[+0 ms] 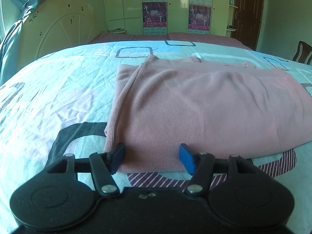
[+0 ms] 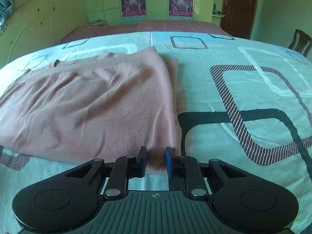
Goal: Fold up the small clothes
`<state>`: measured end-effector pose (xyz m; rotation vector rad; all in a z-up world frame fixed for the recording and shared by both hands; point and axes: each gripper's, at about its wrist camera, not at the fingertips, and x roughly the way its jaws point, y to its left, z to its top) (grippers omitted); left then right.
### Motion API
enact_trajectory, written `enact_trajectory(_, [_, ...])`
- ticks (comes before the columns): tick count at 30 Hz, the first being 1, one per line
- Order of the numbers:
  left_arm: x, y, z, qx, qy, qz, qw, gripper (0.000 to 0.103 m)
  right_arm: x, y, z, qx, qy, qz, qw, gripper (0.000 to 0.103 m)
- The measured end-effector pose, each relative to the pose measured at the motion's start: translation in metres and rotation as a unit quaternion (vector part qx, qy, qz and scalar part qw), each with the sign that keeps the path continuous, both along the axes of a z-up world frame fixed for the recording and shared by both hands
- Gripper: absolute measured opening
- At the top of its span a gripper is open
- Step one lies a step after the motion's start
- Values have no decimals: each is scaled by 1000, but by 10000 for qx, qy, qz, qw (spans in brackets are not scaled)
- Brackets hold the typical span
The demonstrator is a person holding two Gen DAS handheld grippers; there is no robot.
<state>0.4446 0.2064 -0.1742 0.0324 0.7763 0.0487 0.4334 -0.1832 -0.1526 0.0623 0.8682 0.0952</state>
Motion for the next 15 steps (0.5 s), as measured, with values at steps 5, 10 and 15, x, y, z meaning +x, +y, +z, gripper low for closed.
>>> enact_trajectory(5, [1, 2, -1, -59, 11, -2, 10000, 61, 2, -4, -11, 88, 129, -56, 9999, 20])
enact_trajectory(10, [-6, 8, 11, -222, 8, 162, 9996, 61, 4, -4, -9, 60, 155, -14, 9999, 20])
enact_trajectory(15, [-39, 43, 14, -1924, -12, 1035, 9758, 53, -6, 7, 14, 296, -213, 101, 9993, 20])
